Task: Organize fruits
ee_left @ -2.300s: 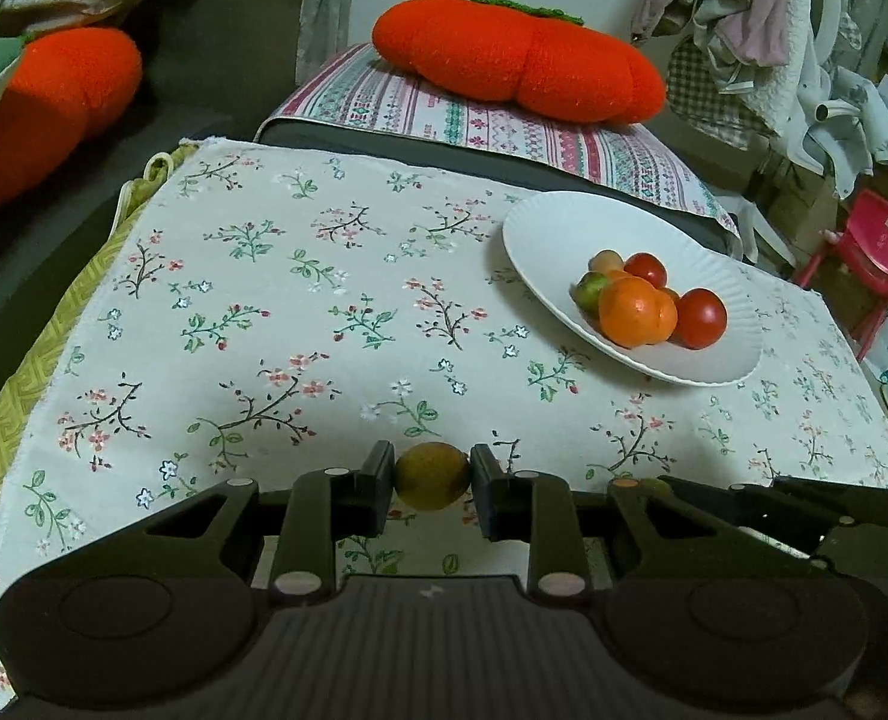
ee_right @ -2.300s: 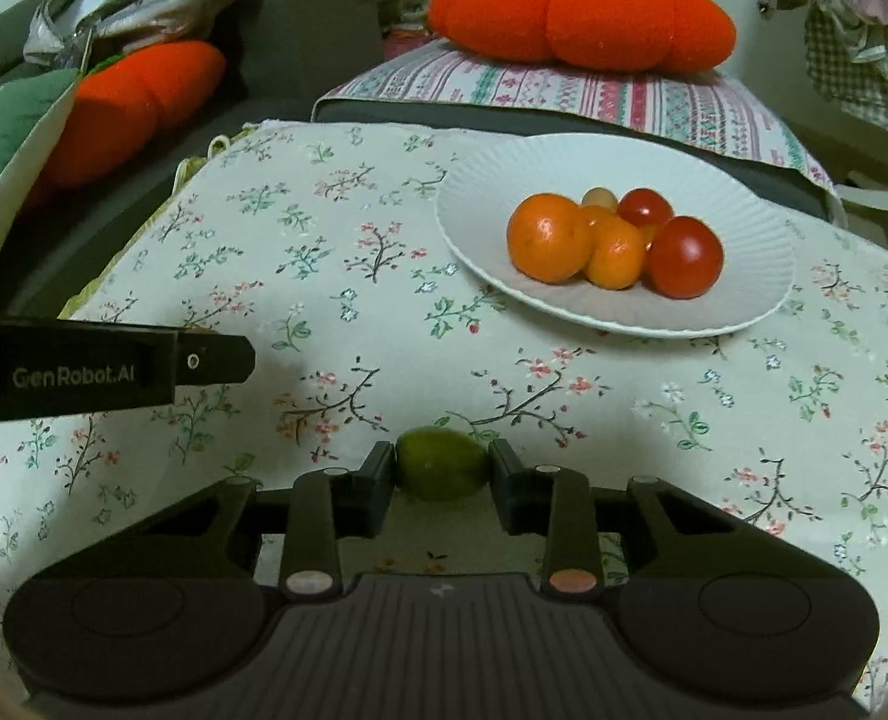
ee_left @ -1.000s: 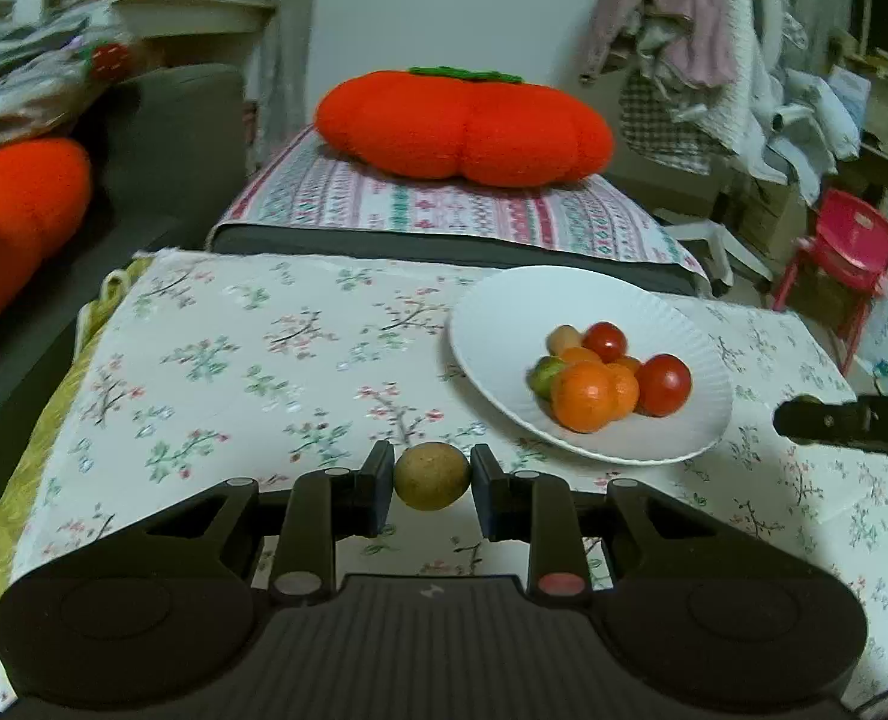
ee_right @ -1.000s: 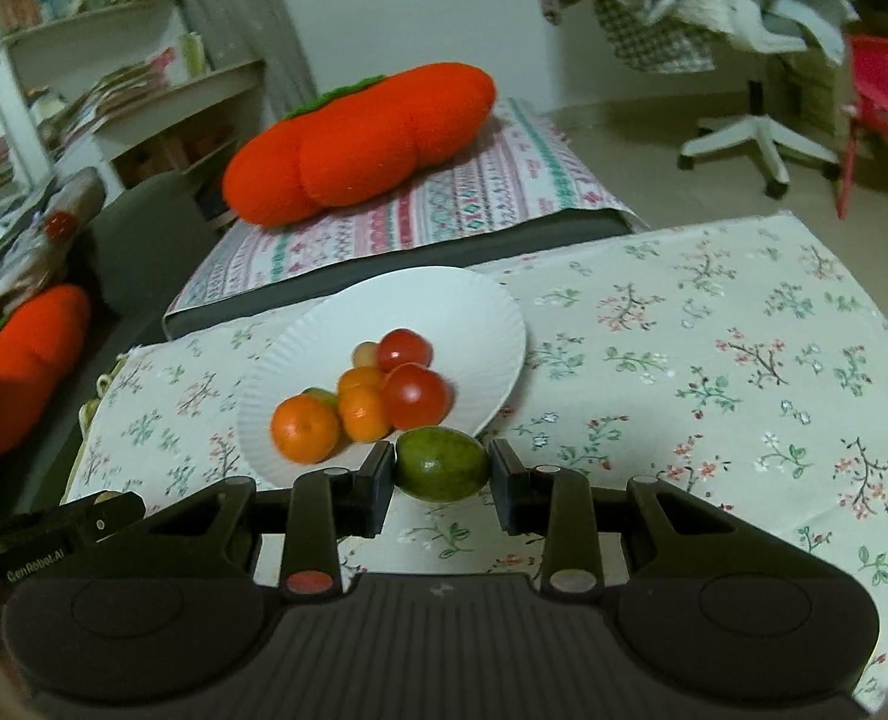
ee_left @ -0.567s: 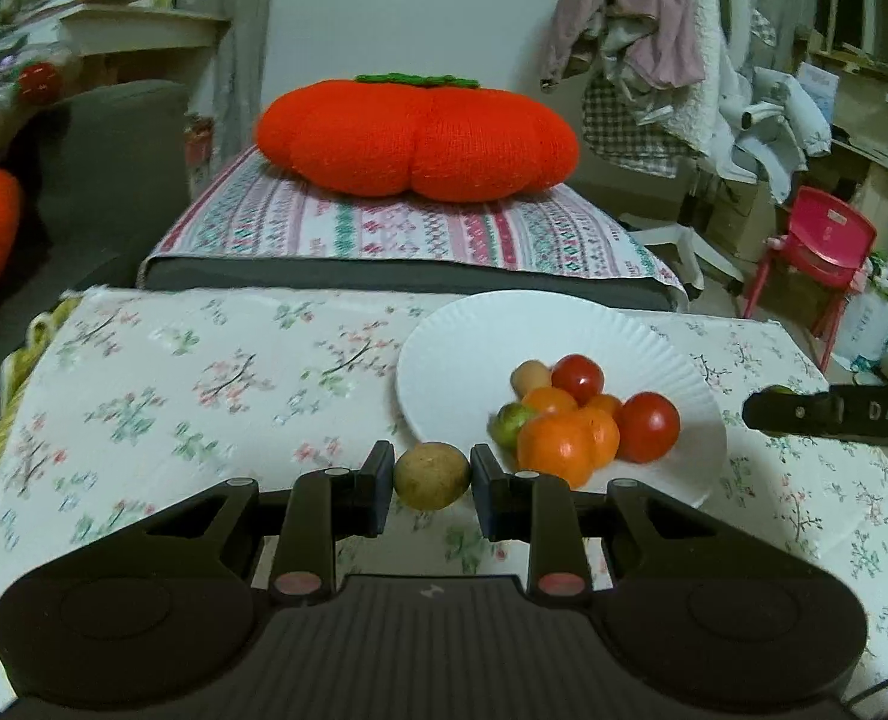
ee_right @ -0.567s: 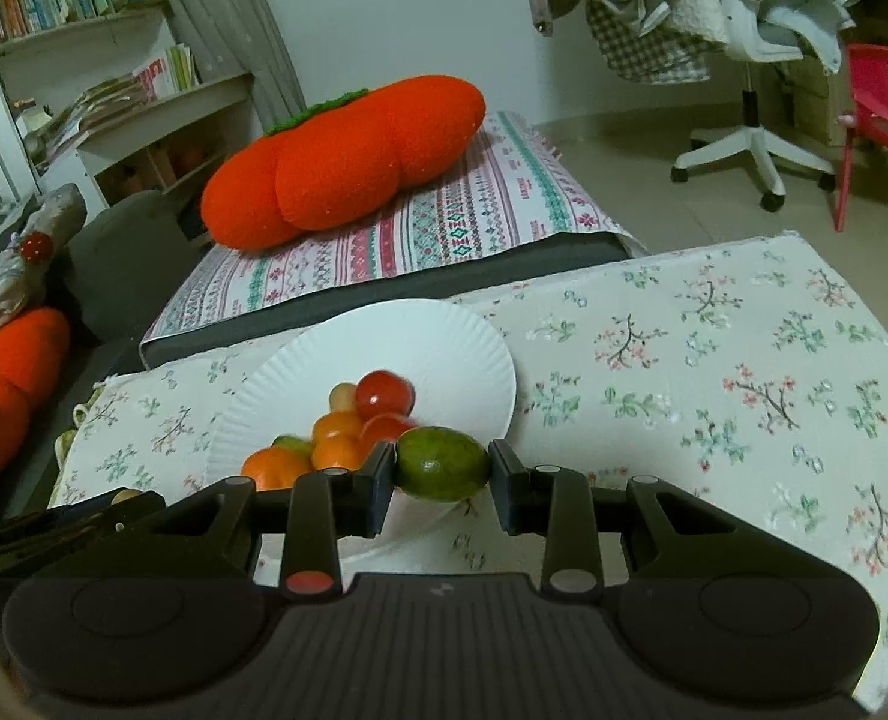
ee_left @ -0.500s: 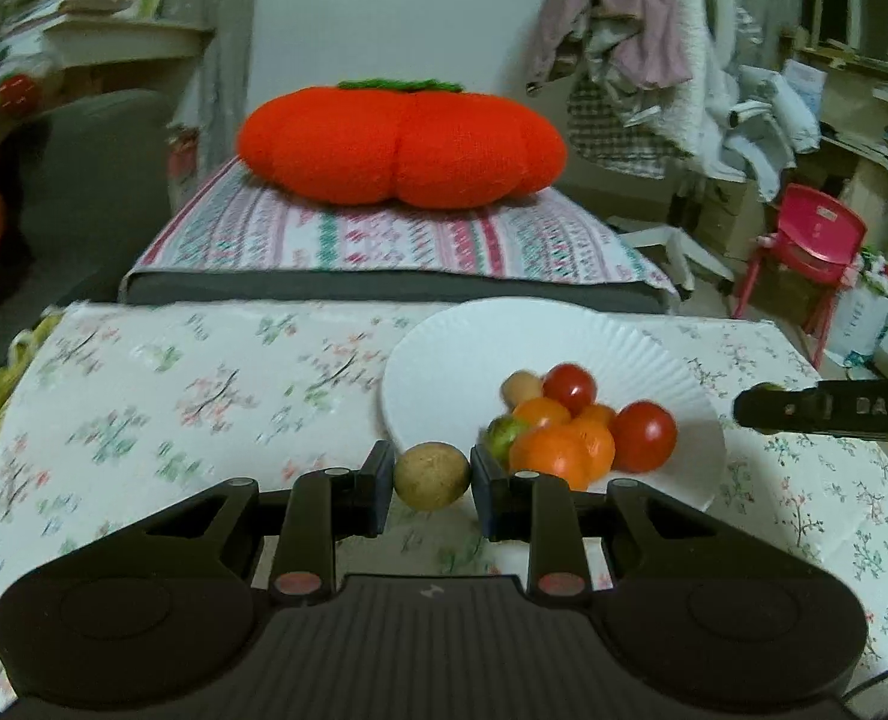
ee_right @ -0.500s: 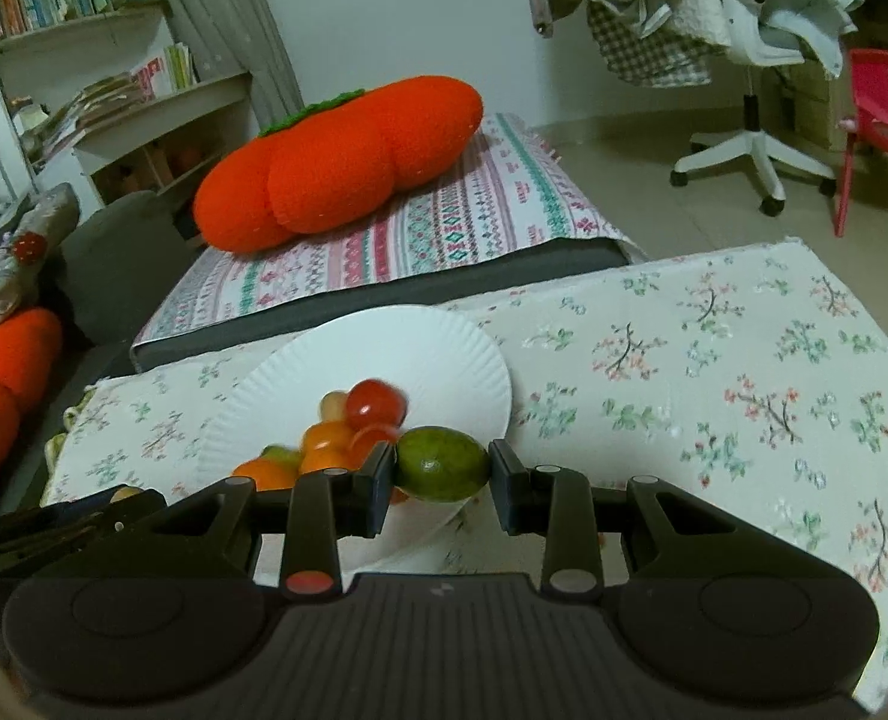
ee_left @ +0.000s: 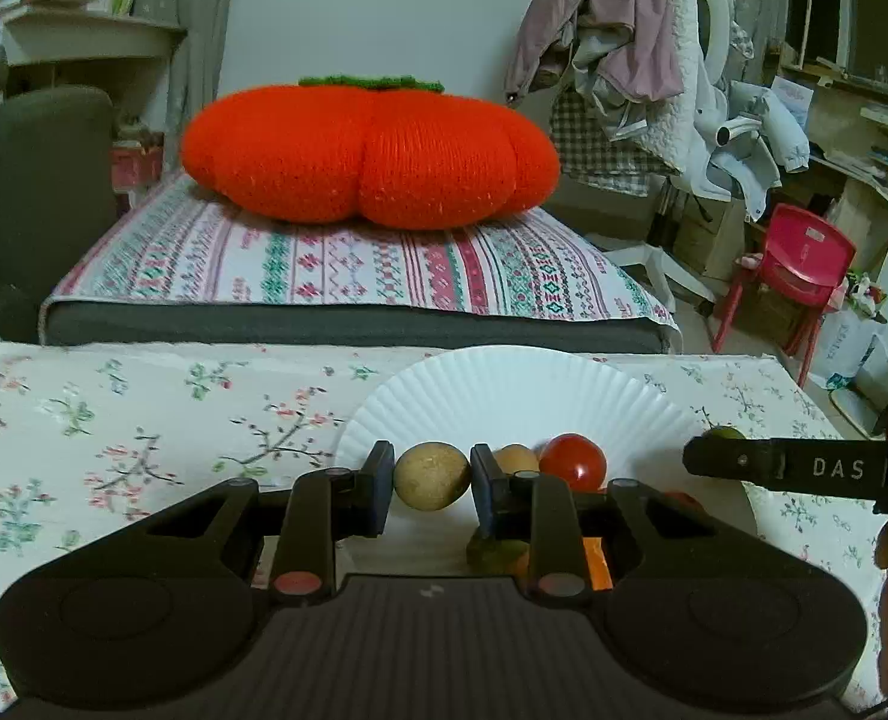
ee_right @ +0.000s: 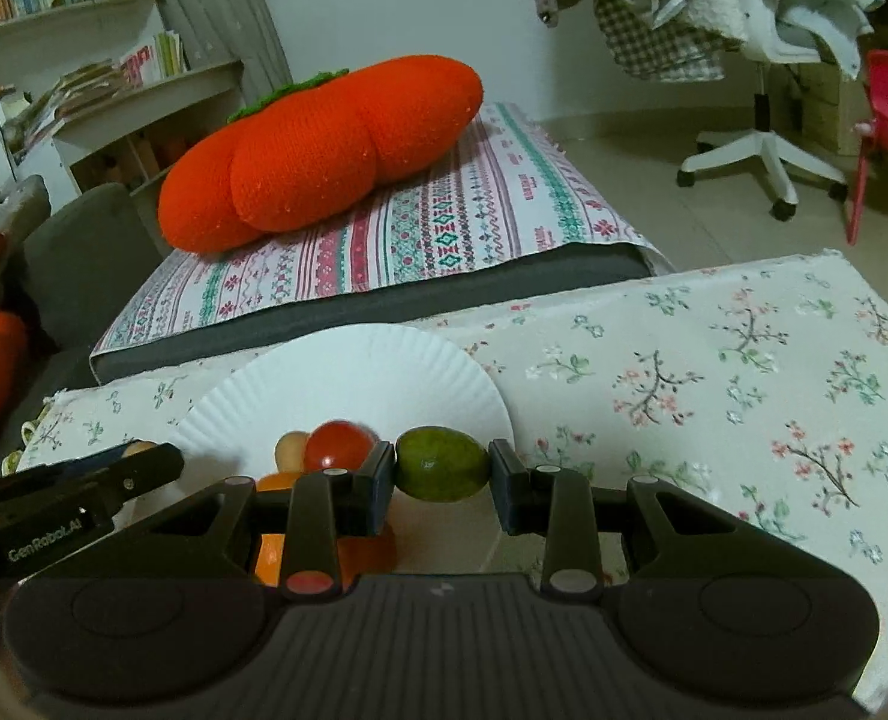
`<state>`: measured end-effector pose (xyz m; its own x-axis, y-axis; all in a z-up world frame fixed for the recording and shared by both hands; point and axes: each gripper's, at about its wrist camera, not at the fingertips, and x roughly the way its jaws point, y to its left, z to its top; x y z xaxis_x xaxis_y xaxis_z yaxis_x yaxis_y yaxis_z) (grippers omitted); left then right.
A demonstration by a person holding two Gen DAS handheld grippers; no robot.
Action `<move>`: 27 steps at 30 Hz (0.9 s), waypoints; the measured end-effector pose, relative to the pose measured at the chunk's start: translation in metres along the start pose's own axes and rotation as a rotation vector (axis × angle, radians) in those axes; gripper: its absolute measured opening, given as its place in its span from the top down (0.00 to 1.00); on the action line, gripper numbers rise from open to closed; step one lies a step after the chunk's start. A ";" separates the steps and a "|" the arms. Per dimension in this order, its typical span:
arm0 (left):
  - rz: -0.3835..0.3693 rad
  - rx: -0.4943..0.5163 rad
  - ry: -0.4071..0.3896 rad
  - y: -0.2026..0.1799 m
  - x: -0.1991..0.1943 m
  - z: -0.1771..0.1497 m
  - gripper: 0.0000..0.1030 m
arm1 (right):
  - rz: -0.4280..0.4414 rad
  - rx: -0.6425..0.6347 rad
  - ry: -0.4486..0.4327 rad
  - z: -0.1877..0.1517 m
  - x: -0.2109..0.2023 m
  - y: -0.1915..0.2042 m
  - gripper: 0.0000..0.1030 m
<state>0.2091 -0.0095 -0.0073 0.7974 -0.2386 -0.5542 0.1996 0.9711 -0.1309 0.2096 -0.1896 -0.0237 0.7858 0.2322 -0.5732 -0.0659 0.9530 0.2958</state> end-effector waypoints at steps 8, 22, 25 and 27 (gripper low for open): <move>0.002 0.018 0.032 -0.003 0.007 -0.007 0.89 | 0.007 -0.041 0.009 -0.002 0.007 0.010 0.70; 0.051 -0.046 0.012 -0.002 -0.044 0.001 0.68 | 0.008 0.050 -0.052 0.003 -0.033 0.003 0.58; 0.094 -0.020 0.004 -0.013 -0.065 -0.004 0.66 | 0.023 0.039 -0.047 -0.002 -0.043 0.009 0.56; 0.128 -0.015 0.006 -0.019 -0.077 -0.007 0.62 | 0.029 0.015 -0.046 -0.008 -0.055 0.017 0.49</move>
<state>0.1399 -0.0099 0.0325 0.8122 -0.1124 -0.5724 0.0877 0.9936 -0.0707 0.1598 -0.1849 0.0066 0.8112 0.2506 -0.5284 -0.0804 0.9427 0.3237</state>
